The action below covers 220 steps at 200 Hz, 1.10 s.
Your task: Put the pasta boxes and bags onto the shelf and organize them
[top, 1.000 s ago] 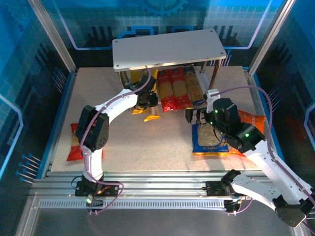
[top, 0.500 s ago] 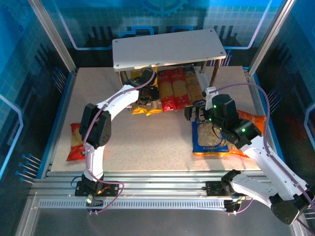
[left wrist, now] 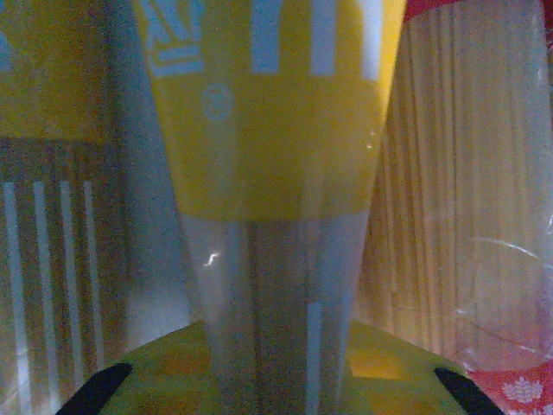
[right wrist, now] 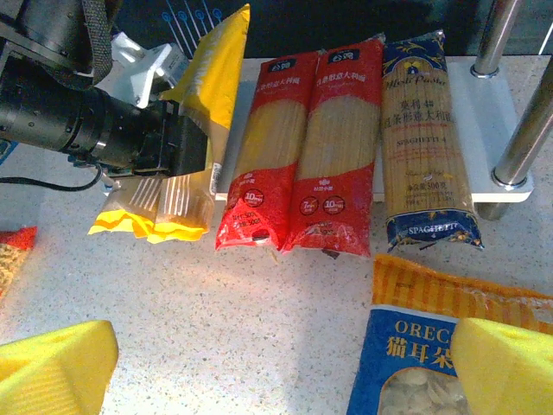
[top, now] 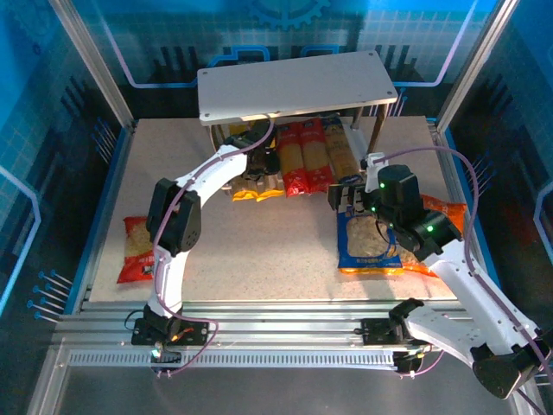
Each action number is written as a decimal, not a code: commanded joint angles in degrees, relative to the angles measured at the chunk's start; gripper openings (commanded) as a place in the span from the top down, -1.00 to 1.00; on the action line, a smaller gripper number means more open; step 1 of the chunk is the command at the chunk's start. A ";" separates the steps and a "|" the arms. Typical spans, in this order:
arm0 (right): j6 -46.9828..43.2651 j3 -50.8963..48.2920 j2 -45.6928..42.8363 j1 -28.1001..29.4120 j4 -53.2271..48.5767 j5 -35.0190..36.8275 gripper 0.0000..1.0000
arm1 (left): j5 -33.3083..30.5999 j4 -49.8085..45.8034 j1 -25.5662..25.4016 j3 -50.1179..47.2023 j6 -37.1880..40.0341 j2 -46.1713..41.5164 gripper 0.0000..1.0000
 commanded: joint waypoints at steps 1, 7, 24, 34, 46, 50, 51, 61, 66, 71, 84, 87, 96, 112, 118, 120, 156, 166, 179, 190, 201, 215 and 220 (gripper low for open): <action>0.28 -0.91 -0.97 -1.02 1.19 -1.43 -0.99 | -3.12 4.18 1.22 4.09 -0.82 1.24 0.91; 0.24 -0.94 -1.05 -1.10 1.19 -1.51 -0.99 | -3.01 4.23 1.22 3.92 -0.89 1.29 0.79; 0.35 -1.18 -1.23 -1.20 1.19 -1.61 -0.99 | -3.10 3.86 1.22 3.80 -1.06 1.50 0.57; 0.41 -1.28 -1.37 -1.34 1.26 -1.70 -0.99 | -3.10 3.87 1.22 3.72 -1.09 1.50 0.40; 0.49 -1.45 -1.41 -1.46 1.28 -1.72 -0.99 | -3.02 4.09 1.22 3.48 -1.18 1.33 0.24; 0.53 -1.48 -1.45 -1.49 1.28 -1.78 -0.99 | -2.96 4.25 1.22 3.37 -1.19 1.24 0.18; 0.50 -1.48 -1.43 -1.52 1.28 -1.78 -0.99 | -2.94 4.27 1.22 3.32 -1.22 1.20 0.17; 0.62 -1.47 -1.53 -1.57 1.38 -1.86 -0.99 | -3.01 4.63 1.22 3.02 -1.16 0.84 0.04; 0.64 -1.48 -1.52 -1.57 1.41 -1.86 -0.99 | -3.01 4.96 1.22 2.82 -1.14 0.60 -0.03; 0.69 -1.49 -1.51 -1.57 1.34 -1.82 -0.99 | -3.01 5.19 1.22 2.47 -1.09 0.32 -0.09; 0.66 -1.61 -1.51 -1.71 1.32 -1.87 -0.99 | -2.97 6.10 1.21 1.52 -0.85 -0.59 -0.28; 0.66 -1.61 -1.50 -1.70 1.33 -1.87 -0.99 | -3.02 6.30 1.22 1.34 -0.83 -0.86 -0.39; 0.72 -1.56 -1.55 -1.72 1.28 -1.87 -0.99 | -2.87 7.00 1.16 0.51 -0.64 -1.65 -0.49; 0.79 -1.69 -1.50 -1.80 1.38 -1.78 -0.99 | -2.23 9.25 1.18 -1.64 -0.19 -3.55 -0.51; 0.80 -1.63 -1.46 -1.74 1.37 -1.70 -0.99 | -2.32 10.06 1.18 -2.65 -0.05 -4.59 -0.51; 0.77 -1.58 -1.42 -1.80 1.36 -1.70 -0.99 | -2.31 10.50 1.14 -3.07 0.10 -4.91 -0.51; 0.66 -1.49 -1.20 -2.12 1.10 -1.13 -0.99 | -3.47 15.38 -0.04 -9.19 3.42 -12.12 -0.49; 0.66 -1.48 -1.02 -2.17 1.15 -0.87 -0.99 | -4.05 15.65 -0.75 -10.09 4.91 -13.88 -0.49; 0.57 -1.45 -0.80 -2.27 1.25 -0.41 -0.99 | -3.75 15.93 -1.85 -11.17 6.49 -15.90 -0.48; 0.37 -1.48 -0.58 -2.47 1.55 0.45 -0.99 | -3.64 15.90 -3.19 -11.87 7.89 -17.38 -0.47; 0.29 -1.93 -0.54 -2.78 2.29 1.93 -0.99 | -3.82 15.81 -4.60 -12.72 9.00 -18.86 -0.45; 0.13 -2.97 -0.71 -3.47 4.15 3.50 -0.99 | -3.24 16.02 -6.32 -14.35 9.58 -21.23 -0.42; 0.27 -3.51 -0.71 -3.76 4.95 3.85 -0.99 | -2.98 16.14 -7.01 -15.18 9.83 -22.24 -0.41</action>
